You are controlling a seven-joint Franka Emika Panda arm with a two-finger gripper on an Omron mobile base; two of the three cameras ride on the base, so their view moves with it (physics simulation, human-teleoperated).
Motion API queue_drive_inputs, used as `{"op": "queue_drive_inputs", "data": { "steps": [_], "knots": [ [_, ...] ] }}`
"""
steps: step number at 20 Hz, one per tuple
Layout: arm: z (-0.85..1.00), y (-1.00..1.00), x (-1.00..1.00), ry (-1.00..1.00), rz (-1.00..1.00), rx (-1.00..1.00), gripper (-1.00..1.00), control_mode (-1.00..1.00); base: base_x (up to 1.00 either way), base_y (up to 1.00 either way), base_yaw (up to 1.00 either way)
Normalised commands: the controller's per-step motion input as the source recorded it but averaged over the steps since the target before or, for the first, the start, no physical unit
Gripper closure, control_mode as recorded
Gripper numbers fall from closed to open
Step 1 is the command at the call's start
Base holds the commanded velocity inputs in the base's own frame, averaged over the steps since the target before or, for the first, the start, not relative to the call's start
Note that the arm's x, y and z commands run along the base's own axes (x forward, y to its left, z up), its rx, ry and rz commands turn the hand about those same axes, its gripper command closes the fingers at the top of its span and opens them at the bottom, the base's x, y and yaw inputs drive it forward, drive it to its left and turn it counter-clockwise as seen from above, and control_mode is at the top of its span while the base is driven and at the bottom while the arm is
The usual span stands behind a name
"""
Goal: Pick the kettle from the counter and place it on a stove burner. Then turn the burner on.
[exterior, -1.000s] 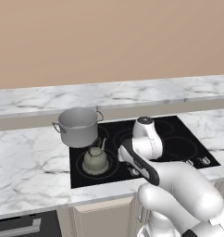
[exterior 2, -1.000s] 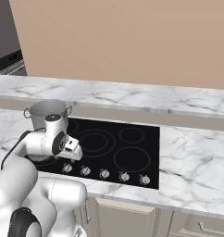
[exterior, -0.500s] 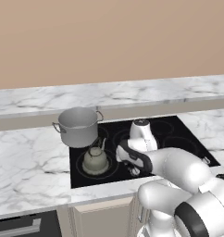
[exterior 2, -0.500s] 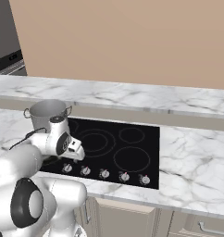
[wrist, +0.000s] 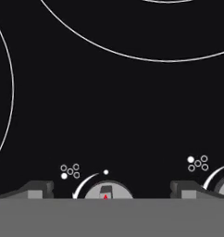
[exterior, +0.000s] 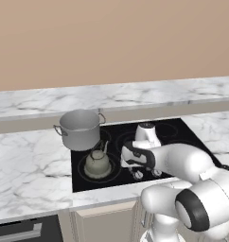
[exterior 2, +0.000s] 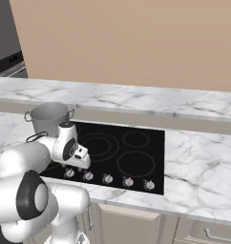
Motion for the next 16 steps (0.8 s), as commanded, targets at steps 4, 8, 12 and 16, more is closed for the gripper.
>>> {"op": "queue_drive_inputs", "data": {
  "steps": [4,8,12,16],
  "knots": [
    [-0.63,0.00,-0.59,-0.07,0.00,0.03,-1.00,-1.00,0.00,0.00,0.00],
    [-0.68,-0.02,-0.57,-0.07,0.00,0.02,-1.00,-1.00,0.00,0.00,0.00],
    [-0.77,-0.12,-0.46,-0.10,0.00,0.01,-1.00,-1.00,0.00,0.00,0.00],
    [-0.92,-0.28,-0.44,-0.10,0.00,0.00,-1.00,-1.00,0.00,0.00,0.00]
  ]
}}
